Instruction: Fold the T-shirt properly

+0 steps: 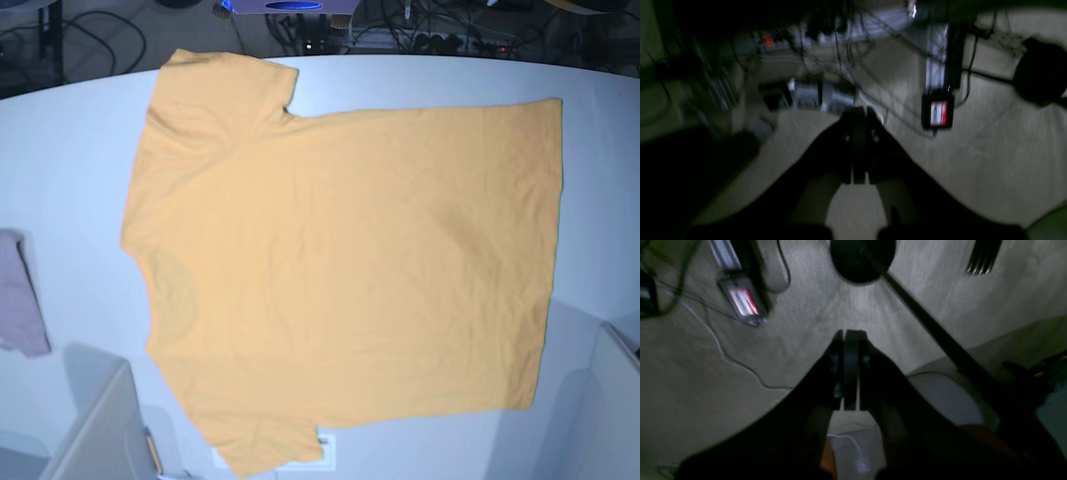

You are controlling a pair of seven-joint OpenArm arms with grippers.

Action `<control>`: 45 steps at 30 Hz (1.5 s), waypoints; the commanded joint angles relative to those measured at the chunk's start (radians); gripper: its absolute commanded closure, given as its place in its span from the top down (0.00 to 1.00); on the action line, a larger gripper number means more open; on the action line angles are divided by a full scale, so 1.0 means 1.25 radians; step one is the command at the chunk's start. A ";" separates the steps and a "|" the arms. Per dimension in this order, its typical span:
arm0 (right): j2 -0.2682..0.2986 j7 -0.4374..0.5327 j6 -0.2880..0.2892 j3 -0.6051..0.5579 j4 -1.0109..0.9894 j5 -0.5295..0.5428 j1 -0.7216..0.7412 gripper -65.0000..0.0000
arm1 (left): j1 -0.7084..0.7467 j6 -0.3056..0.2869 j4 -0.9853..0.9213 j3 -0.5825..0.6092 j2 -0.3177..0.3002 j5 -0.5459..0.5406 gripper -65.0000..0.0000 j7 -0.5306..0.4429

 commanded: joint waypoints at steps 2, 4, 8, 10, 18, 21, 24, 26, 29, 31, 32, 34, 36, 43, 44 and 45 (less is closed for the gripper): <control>-0.007 -0.020 -0.007 0.029 0.118 0.000 -0.048 0.00 | 0.061 0.005 0.083 -0.001 -0.009 0.000 0.00 -0.010; -0.021 -0.053 -0.007 0.051 0.213 0.000 -0.077 0.00 | 0.093 0.005 0.144 -0.001 -0.010 0.000 0.00 -0.008; -0.037 -0.123 -0.005 0.081 0.385 -0.002 -0.115 0.00 | 0.147 0.005 0.256 -0.001 -0.010 0.001 0.00 -0.008; -0.051 -0.151 -0.005 0.091 0.461 -0.002 -0.129 0.00 | 0.170 0.005 0.310 -0.006 -0.010 0.001 0.00 -0.005; -0.115 -0.220 -0.005 0.146 0.727 -0.002 -0.143 0.00 | 0.259 0.005 0.548 -0.128 -0.004 0.006 0.00 -0.008; -0.126 -0.221 -0.005 0.141 0.754 0.000 -0.107 0.00 | 0.261 0.005 0.593 -0.142 -0.004 0.008 0.00 -0.008; -0.144 -0.221 -0.004 0.146 0.756 0.000 -0.057 0.00 | 0.254 0.005 0.617 -0.143 -0.004 0.008 0.00 -0.010; -0.148 -0.221 0.000 0.141 0.757 0.009 -0.034 0.00 | 0.238 0.005 0.634 -0.139 -0.004 0.006 0.00 -0.008; -0.151 -0.221 0.078 0.151 0.758 0.105 -0.005 0.00 | 0.213 0.005 0.639 -0.138 -0.004 0.002 0.00 -0.002; -0.151 -0.223 0.117 0.183 0.758 0.192 0.001 0.00 | 0.198 0.004 0.639 -0.142 -0.004 0.002 0.00 -0.002; -0.149 -0.227 0.128 0.197 0.758 0.234 0.007 0.00 | 0.195 0.004 0.639 -0.143 -0.004 0.002 0.00 -0.001; -0.143 -0.274 0.144 0.230 0.758 0.310 0.023 0.00 | 0.186 0.004 0.644 -0.144 -0.006 0.001 0.00 -0.001; -0.122 -0.340 0.164 0.262 0.757 0.373 0.050 0.00 | 0.174 0.004 0.644 -0.143 -0.006 0.001 0.00 -0.001; -0.096 -0.581 0.236 0.392 0.755 0.569 0.160 0.59 | 0.139 0.003 0.643 -0.144 -0.007 -0.026 0.00 -0.001; -0.096 -0.604 0.236 0.408 0.754 0.576 0.173 0.58 | 0.132 0.003 0.641 -0.144 -0.009 -0.056 0.00 -0.001; -0.096 -0.624 0.236 0.419 0.752 0.579 0.186 0.58 | 0.132 0.003 0.639 -0.147 -0.010 -0.085 0.00 -0.001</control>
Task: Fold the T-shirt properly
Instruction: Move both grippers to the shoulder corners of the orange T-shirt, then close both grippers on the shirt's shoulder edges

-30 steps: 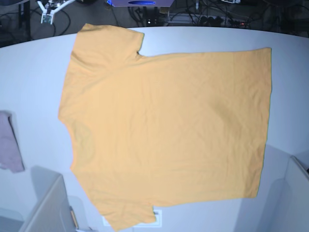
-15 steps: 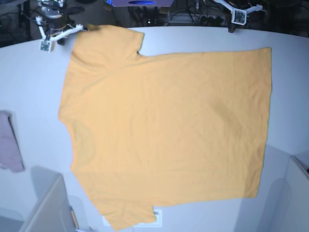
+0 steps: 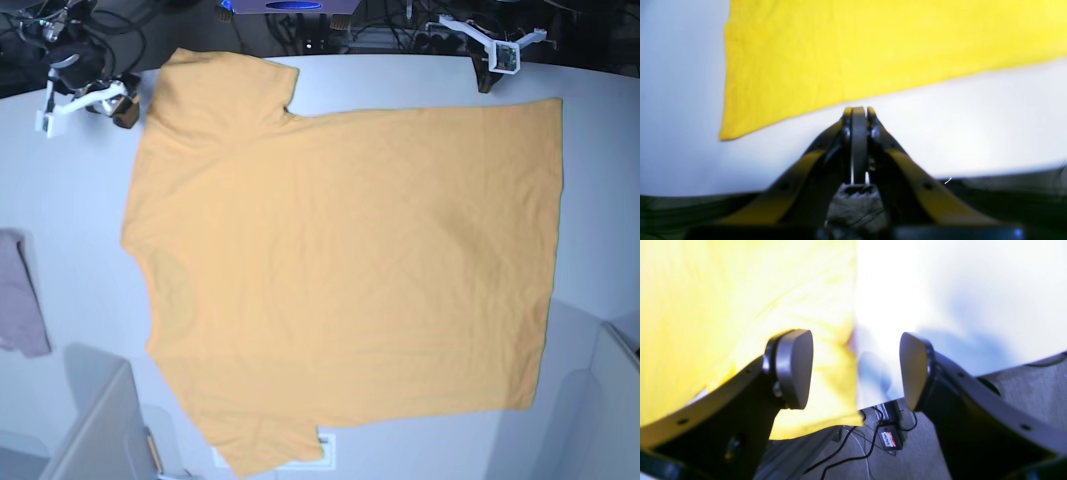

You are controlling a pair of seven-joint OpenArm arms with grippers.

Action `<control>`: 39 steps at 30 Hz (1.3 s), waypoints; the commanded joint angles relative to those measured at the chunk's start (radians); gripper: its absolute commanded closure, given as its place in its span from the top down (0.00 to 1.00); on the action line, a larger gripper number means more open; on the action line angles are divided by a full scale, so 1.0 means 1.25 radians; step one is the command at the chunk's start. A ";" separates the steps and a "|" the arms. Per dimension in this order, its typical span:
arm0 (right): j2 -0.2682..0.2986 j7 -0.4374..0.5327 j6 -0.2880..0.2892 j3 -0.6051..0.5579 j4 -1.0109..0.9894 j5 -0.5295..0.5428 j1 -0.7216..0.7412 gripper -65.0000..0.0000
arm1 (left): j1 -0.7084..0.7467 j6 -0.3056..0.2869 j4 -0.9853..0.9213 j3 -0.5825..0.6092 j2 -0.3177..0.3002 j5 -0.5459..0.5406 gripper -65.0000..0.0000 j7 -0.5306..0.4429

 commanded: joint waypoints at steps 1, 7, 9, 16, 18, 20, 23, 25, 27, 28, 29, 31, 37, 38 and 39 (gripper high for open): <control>0.006 -0.003 0.005 0.012 0.009 0.018 0.012 0.58 | 0.015 0.004 0.010 -0.011 -0.007 -0.027 0.01 -0.019; 0.029 -0.056 0.005 0.023 -0.035 0.015 0.063 0.58 | 0.015 0.004 0.008 -0.063 -0.045 -0.205 0.60 -0.019; 0.032 -0.072 0.005 0.023 -0.068 0.015 0.072 0.56 | 0.015 0.004 0.007 -0.084 -0.053 -0.269 0.66 -0.019; 0.033 -0.086 0.005 0.019 -0.126 0.015 0.071 0.54 | 0.001 -0.095 -0.033 -0.154 -0.076 -0.437 0.66 -0.018; 0.033 -0.107 0.006 -0.001 -0.137 0.015 0.071 0.54 | -0.006 -0.100 -0.053 -0.164 -0.076 -0.443 0.66 -0.018; 0.033 -0.115 0.006 -0.022 -0.141 0.016 0.065 0.54 | -0.008 -0.100 -0.069 -0.164 -0.077 -0.444 0.66 -0.018; 0.033 -0.111 0.006 -0.067 -0.141 0.016 0.054 0.54 | -0.009 -0.100 -0.073 -0.164 -0.077 -0.447 0.66 -0.018; 0.029 -0.110 0.006 -0.088 -0.141 0.016 0.043 0.54 | -0.009 -0.100 -0.074 -0.165 -0.076 -0.448 0.66 -0.018; 0.028 -0.107 0.006 -0.108 -0.141 0.016 0.035 0.54 | -0.014 -0.100 -0.074 -0.176 -0.074 -0.448 0.66 -0.018; 0.028 -0.107 0.006 -0.113 -0.141 0.016 0.034 0.54 | -0.019 -0.100 -0.074 -0.189 -0.073 -0.448 0.66 -0.018; 0.028 -0.107 0.006 -0.116 -0.141 0.016 0.034 0.54 | -0.019 -0.100 -0.079 -0.202 -0.072 -0.448 0.66 -0.018; 0.028 -0.107 0.006 -0.119 -0.141 0.016 0.034 0.54 | -0.020 -0.101 -0.096 -0.220 -0.072 -0.448 0.66 -0.018; 0.028 -0.107 0.006 -0.120 -0.141 0.018 0.034 0.52 | -0.057 -0.102 -0.167 -0.246 -0.072 -0.449 0.66 -0.018; 0.028 -0.107 0.006 -0.120 -0.141 0.018 0.034 0.48 | -0.065 -0.102 -0.179 -0.246 -0.072 -0.449 0.66 -0.018; 0.028 -0.107 0.006 -0.120 -0.142 0.018 0.034 0.41 | -0.071 -0.102 -0.194 -0.246 -0.072 -0.449 0.66 -0.018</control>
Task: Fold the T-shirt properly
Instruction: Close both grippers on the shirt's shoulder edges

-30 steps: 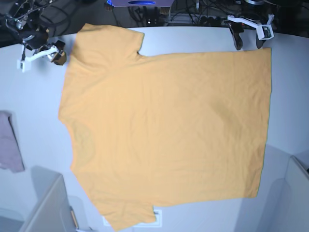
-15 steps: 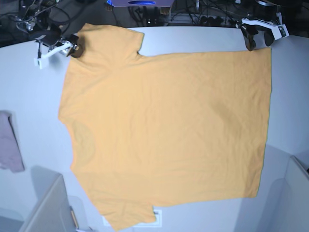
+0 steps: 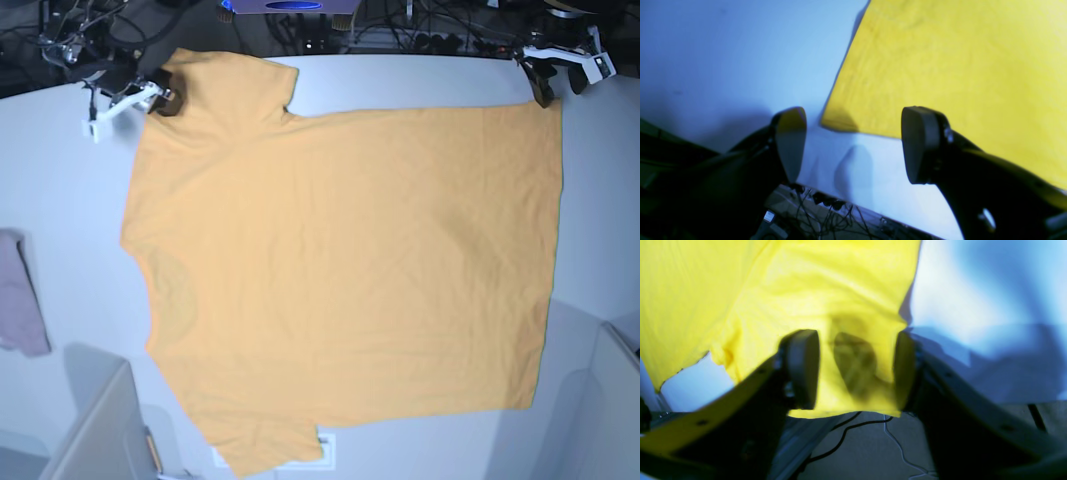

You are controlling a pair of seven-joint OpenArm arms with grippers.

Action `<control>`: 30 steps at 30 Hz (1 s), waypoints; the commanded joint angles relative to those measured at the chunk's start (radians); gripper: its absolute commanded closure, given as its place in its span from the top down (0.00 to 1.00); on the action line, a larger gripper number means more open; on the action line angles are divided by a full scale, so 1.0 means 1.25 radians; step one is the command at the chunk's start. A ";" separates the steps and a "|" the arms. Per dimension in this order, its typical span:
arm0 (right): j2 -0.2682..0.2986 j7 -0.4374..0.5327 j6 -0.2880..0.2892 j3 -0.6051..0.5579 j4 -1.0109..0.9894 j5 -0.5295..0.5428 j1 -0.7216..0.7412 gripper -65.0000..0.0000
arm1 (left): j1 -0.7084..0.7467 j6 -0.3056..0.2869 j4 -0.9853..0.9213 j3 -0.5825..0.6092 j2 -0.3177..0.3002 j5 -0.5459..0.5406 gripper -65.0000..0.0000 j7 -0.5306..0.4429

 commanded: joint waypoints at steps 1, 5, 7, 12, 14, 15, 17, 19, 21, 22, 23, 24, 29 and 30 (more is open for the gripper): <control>0.002 -0.008 0.001 -0.001 0.006 0.001 -0.005 0.30 | 0.007 0.000 -0.004 -0.008 -0.008 -0.002 0.66 -0.019; 0.002 -0.015 0.001 -0.001 0.006 0.001 -0.002 0.00 | -0.006 0.000 -0.038 -0.008 -0.007 -0.002 0.66 -0.019; 0.002 -0.015 0.000 -0.001 0.005 0.001 -0.002 0.00 | -0.010 0.000 -0.050 -0.009 -0.007 -0.002 0.66 -0.019; 0.003 -0.015 0.000 0.000 -0.024 0.001 0.000 0.00 | -0.011 0.000 -0.052 -0.010 -0.007 -0.007 0.66 -0.019; 0.003 -0.015 0.000 0.000 -0.035 0.001 0.000 0.00 | -0.011 0.000 -0.052 -0.010 -0.010 -0.045 0.66 -0.019; 0.003 -0.015 0.000 0.000 -0.040 0.001 0.000 0.00 | -0.009 0.000 -0.052 -0.010 -0.011 -0.079 0.66 -0.019; 0.005 -0.014 0.000 0.000 -0.044 0.001 0.000 0.00 | -0.004 0.000 -0.052 -0.009 -0.026 -0.146 0.66 -0.010; 0.005 -0.014 0.000 0.000 -0.044 0.001 0.000 0.00 | -0.004 0.000 -0.050 -0.009 -0.052 -0.189 0.66 0.043; 0.005 -0.014 0.000 0.000 -0.044 0.001 0.000 0.00 | -0.006 0.000 -0.047 -0.014 -0.074 -0.229 0.66 0.111; 0.005 -0.014 0.000 0.000 -0.044 0.001 0.000 0.00 | -0.009 0.000 -0.047 -0.027 -0.077 -0.248 0.66 0.141; 0.005 -0.014 0.000 0.000 -0.044 0.001 0.000 0.00 | -0.010 0.000 -0.047 -0.043 -0.078 -0.263 0.66 0.167; 0.006 -0.012 0.000 0.000 -0.044 0.001 0.000 0.00 | -0.013 -0.001 -0.046 -0.058 -0.078 -0.269 0.66 0.189; 0.006 -0.010 0.000 0.000 -0.044 0.001 0.000 0.00 | -0.062 -0.003 -0.056 -0.089 -0.078 -0.269 0.66 0.278; 0.005 -0.010 0.000 0.000 -0.044 0.001 0.000 0.00 | -0.070 -0.009 -0.055 -0.088 -0.078 -0.269 0.66 0.289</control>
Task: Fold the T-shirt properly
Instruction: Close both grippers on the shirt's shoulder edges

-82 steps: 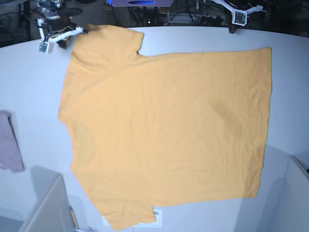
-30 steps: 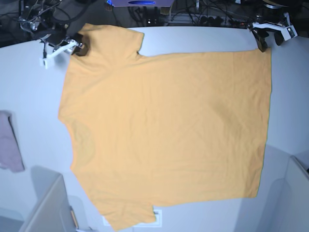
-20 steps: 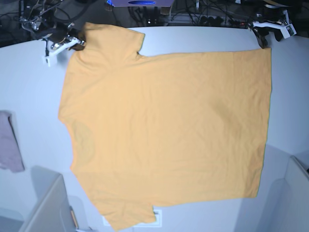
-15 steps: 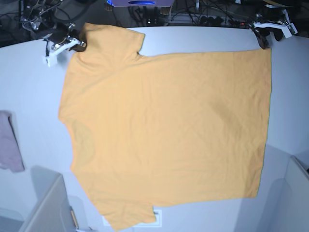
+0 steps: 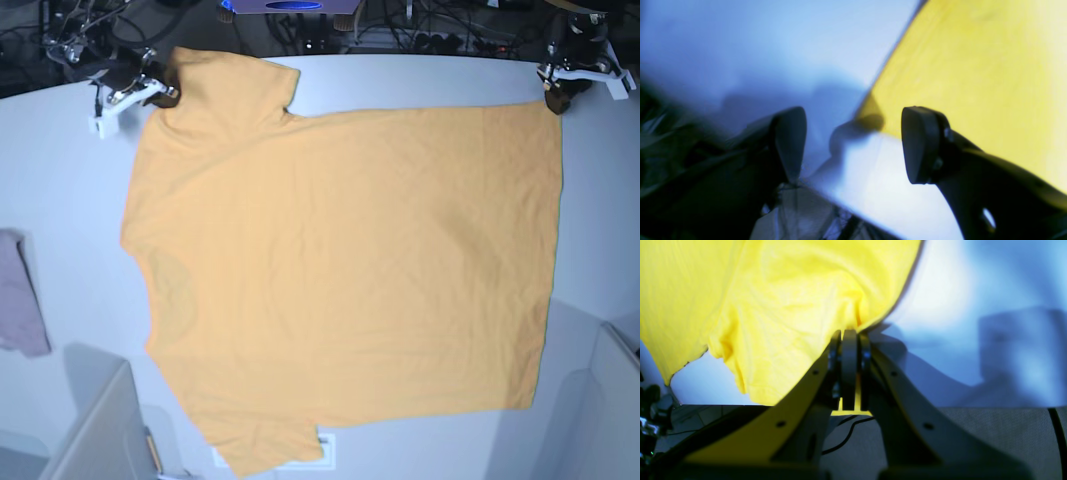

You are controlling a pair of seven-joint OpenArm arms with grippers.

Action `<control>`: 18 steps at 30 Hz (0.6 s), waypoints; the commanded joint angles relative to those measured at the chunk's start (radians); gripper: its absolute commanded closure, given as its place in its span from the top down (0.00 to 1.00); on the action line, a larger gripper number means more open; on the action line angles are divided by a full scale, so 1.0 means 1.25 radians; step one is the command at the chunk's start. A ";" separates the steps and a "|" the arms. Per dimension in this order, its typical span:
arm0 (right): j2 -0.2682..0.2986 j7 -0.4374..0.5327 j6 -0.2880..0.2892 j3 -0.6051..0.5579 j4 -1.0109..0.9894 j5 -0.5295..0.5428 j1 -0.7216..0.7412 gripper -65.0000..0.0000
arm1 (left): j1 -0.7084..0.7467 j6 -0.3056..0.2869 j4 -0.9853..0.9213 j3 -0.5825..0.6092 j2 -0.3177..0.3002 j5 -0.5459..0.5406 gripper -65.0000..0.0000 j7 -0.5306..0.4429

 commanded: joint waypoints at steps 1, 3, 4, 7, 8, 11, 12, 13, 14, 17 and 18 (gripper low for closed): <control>0.003 -0.007 -0.001 0.003 0.004 -0.024 -0.005 0.00 | 0.005 -0.021 0.008 -0.005 -0.009 -0.005 0.66 0.002; 0.001 -0.006 -0.001 0.003 0.004 -0.023 -0.005 0.00 | -0.009 -0.066 0.003 -0.008 -0.008 -0.005 0.66 0.015; 0.001 -0.006 -0.001 0.003 0.004 -0.023 -0.005 0.00 | -0.013 -0.077 -0.001 -0.008 -0.007 -0.005 0.66 0.024; 0.001 -0.006 -0.001 0.003 0.004 -0.023 -0.005 0.00 | -0.034 -0.092 -0.019 -0.005 0.002 -0.006 0.65 0.045; 0.001 -0.006 -0.001 0.004 0.004 -0.023 -0.005 0.00 | -0.040 -0.093 -0.025 -0.009 0.013 -0.006 0.65 0.046; 0.001 -0.006 -0.001 0.004 0.004 -0.023 -0.005 0.00 | -0.058 -0.093 -0.038 -0.009 0.023 -0.006 0.65 0.048; 0.001 -0.006 -0.001 0.003 0.004 -0.023 -0.005 0.00 | -0.061 -0.093 -0.042 -0.006 0.024 -0.007 0.65 0.048; 0.001 -0.006 -0.001 0.003 0.004 -0.024 -0.005 0.00 | -0.062 -0.093 -0.043 -0.006 0.029 -0.009 0.65 0.048; 0.001 -0.006 -0.001 0.003 0.004 -0.024 -0.005 0.00 | -0.071 -0.093 -0.043 -0.009 0.035 -0.009 0.65 0.048; 0.001 -0.006 -0.001 0.004 0.004 -0.024 -0.005 0.00 | -0.082 -0.093 -0.046 -0.010 0.040 -0.006 0.65 0.048; 0.001 -0.006 -0.001 0.004 0.004 -0.024 -0.005 0.00 | -0.083 -0.093 -0.046 -0.010 0.042 -0.006 0.65 0.048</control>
